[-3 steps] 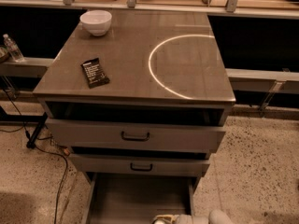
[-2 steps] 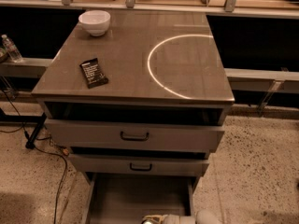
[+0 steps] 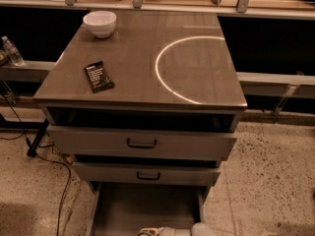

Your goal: Place green can into bottom drawer

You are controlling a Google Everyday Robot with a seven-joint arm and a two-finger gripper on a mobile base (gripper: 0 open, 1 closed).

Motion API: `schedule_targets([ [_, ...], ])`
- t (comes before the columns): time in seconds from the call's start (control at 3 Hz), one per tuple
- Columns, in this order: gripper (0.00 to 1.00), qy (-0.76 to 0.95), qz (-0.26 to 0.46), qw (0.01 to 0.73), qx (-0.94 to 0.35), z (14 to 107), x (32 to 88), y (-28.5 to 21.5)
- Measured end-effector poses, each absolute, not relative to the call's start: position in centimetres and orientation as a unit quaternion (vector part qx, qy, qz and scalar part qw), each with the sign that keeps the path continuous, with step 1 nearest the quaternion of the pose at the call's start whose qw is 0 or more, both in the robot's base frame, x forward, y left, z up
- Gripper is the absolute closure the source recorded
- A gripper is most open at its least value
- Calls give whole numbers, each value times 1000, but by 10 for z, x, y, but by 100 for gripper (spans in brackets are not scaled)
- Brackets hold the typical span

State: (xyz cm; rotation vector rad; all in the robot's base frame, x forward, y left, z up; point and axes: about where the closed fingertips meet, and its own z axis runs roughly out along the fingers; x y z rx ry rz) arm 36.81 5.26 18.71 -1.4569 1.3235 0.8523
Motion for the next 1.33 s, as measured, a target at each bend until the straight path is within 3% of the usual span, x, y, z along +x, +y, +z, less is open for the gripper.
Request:
schedule_targets([
  [0.67,51,580,364,445,-576,171,381,62],
  [1.33,29,602,385,439,-545,178,404,64],
])
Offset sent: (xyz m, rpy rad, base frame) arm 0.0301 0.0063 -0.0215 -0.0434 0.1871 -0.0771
